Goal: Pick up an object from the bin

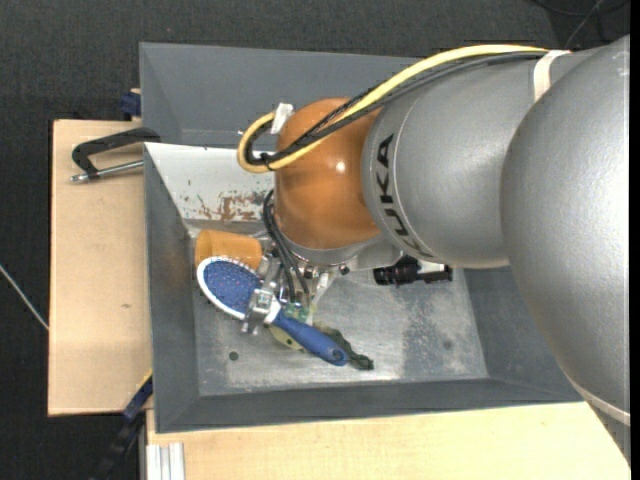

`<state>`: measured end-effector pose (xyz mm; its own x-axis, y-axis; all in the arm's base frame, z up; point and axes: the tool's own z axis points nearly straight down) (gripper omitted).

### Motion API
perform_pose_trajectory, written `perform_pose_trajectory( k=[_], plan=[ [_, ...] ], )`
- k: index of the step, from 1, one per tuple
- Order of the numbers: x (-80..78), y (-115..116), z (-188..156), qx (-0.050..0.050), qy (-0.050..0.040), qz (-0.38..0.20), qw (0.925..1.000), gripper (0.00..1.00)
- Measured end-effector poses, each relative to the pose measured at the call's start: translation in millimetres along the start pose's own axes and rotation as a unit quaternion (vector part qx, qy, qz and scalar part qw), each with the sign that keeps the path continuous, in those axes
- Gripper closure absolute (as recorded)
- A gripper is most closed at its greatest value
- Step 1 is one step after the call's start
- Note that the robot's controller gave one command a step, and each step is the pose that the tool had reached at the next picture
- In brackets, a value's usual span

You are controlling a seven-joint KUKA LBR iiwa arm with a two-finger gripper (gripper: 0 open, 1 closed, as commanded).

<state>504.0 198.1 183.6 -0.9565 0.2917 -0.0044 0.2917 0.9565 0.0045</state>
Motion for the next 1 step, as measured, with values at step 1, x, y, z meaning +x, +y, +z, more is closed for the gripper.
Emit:
perform_pose_trajectory(
  k=[1],
  plan=[
    [-0.5,1.0,-12.8,0.0,0.0005,-0.001,1.0,1.0]
  ],
)
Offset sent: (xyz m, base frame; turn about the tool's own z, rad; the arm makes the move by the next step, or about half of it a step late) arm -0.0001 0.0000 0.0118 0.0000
